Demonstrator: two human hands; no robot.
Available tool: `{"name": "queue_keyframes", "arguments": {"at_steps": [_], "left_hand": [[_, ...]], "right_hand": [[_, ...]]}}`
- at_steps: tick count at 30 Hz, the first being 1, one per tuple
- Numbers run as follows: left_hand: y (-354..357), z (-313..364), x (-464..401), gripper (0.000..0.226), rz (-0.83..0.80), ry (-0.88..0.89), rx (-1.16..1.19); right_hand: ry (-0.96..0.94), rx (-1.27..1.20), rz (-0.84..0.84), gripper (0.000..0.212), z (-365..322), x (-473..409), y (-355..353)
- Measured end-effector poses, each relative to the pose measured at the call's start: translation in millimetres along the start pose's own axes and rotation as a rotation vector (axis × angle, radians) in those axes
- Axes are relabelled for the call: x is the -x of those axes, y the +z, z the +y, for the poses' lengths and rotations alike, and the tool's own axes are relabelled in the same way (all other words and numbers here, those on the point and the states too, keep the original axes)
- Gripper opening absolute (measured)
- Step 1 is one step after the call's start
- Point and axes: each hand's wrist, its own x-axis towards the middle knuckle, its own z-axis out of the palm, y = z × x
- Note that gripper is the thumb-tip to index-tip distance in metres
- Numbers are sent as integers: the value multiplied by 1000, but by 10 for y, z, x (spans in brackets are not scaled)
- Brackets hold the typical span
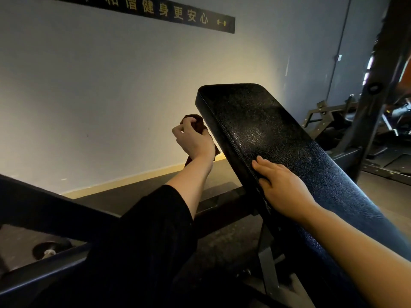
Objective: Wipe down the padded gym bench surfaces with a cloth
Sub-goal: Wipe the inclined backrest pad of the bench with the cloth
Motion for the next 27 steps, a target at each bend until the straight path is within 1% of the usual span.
{"name": "queue_keyframes", "arguments": {"at_steps": [1, 3, 5, 9, 11, 14, 16, 18, 21, 23, 25, 27], "left_hand": [[54, 22, -3, 33, -52, 11, 14], [145, 13, 94, 38, -150, 43, 59], [164, -85, 271, 39, -163, 110, 80], [52, -262, 505, 43, -188, 303, 92], [85, -206, 367, 42, -170, 267, 84], [173, -90, 101, 39, -119, 141, 61], [198, -60, 46, 36, -97, 88, 64], [176, -89, 187, 32, -115, 113, 59], [40, -229, 550, 31, -184, 228, 75], [-21, -297, 593, 32, -213, 298, 73], [21, -283, 403, 32, -197, 268, 38], [91, -195, 178, 32, -130, 153, 57]], "right_hand": [[-4, -2, -3, 50, 4, -1, -4], [-10, -8, -12, 51, 14, -7, -15], [-14, -8, -14, 51, 18, -10, -17], [-26, 19, 0, 51, 8, -7, -6], [-29, 16, -2, 51, 14, -9, -8], [-28, -7, -5, 51, 32, -10, -17], [-23, -17, -4, 51, 38, -11, -11], [-22, -19, 1, 51, 35, -9, 0], [-24, -8, 10, 52, 21, -6, 8], [-24, -3, 3, 51, 17, -3, 0], [-25, -6, -2, 51, 21, 1, -8], [-25, -15, -5, 50, 21, 4, -14]]}}
